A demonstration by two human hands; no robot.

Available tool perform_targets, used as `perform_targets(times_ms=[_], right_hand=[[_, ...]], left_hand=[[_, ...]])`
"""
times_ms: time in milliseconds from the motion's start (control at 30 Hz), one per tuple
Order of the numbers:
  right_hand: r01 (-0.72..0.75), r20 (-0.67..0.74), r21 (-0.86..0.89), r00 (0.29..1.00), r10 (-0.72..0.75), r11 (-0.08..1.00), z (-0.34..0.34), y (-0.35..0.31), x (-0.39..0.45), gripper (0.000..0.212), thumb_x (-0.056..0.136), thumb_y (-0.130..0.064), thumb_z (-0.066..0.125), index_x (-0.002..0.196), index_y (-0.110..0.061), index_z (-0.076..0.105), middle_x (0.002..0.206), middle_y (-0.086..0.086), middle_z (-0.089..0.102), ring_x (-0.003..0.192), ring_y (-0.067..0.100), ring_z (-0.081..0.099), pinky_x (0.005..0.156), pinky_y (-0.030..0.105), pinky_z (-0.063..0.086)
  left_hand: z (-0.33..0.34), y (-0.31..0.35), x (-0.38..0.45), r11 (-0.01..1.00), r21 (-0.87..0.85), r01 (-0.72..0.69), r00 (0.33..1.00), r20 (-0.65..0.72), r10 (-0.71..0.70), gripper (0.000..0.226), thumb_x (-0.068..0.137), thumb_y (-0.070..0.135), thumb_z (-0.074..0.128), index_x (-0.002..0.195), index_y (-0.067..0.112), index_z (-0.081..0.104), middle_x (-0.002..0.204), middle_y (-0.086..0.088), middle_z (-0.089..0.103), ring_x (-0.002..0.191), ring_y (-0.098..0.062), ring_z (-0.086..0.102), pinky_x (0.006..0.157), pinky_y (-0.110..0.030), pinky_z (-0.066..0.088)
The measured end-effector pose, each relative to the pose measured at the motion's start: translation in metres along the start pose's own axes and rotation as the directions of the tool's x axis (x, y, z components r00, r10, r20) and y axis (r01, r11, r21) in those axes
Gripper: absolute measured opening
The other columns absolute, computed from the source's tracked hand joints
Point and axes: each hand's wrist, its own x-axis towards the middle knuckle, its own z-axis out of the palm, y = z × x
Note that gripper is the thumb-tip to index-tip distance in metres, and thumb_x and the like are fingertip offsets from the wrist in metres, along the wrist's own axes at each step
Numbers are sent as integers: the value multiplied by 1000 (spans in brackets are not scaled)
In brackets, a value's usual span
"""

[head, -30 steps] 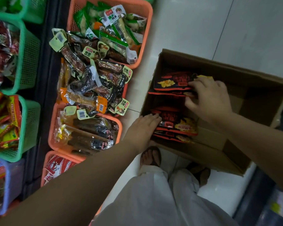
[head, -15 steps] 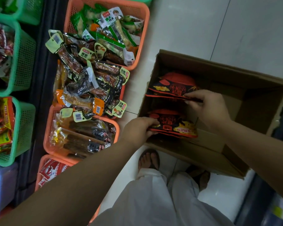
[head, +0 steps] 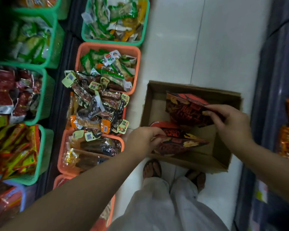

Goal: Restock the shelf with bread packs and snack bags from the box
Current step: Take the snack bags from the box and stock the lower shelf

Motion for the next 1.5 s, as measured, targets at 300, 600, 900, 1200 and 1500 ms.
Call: perform_targets(times_ms=[300,600,900,1200,1500], right_hand=[[-79,-204,9,976,79,997,-184,-114,-77,22,85,-4,65,101,-17,72,93,-3,68,86,6,61,77,8,45],[-64,-461,-103,887,10,993,-336,-240,-176,16,87,-10,65,101,-15,72,92,-2,70,86,8,61,81,19,45],[-151,-673,-236,738,-50,960,-432,-324,-320,18,89,-14,60,103,-20,71,100,-14,68,94,4,62,84,18,46],[-346,-823,-170,564,60,923,-443,-370,-488,19,87,-11,65,101,-23,72,98,-19,65,87,5,65,79,18,48],[-539,-957,-9,249,149,842,-415,-408,-675,18,88,-7,61,100,-17,70,93,-10,67,91,7,62,80,17,47]], left_hand=[[-154,155,-67,957,-75,-279,960,-46,276,26,76,37,61,93,22,74,87,7,75,85,-7,62,70,-9,44],[-291,310,-135,858,-189,-478,873,6,488,18,79,11,74,96,13,76,91,21,72,84,5,67,74,-18,54],[-360,445,-212,770,-234,-594,771,110,628,14,76,4,75,87,11,78,84,8,75,74,1,68,68,-10,50],[-338,516,-327,723,-342,-601,713,181,678,17,77,7,75,75,24,77,74,11,74,70,2,68,62,-9,51],[-270,573,-448,642,-400,-654,570,297,766,10,77,13,76,75,23,73,68,14,72,60,3,65,50,-7,45]])
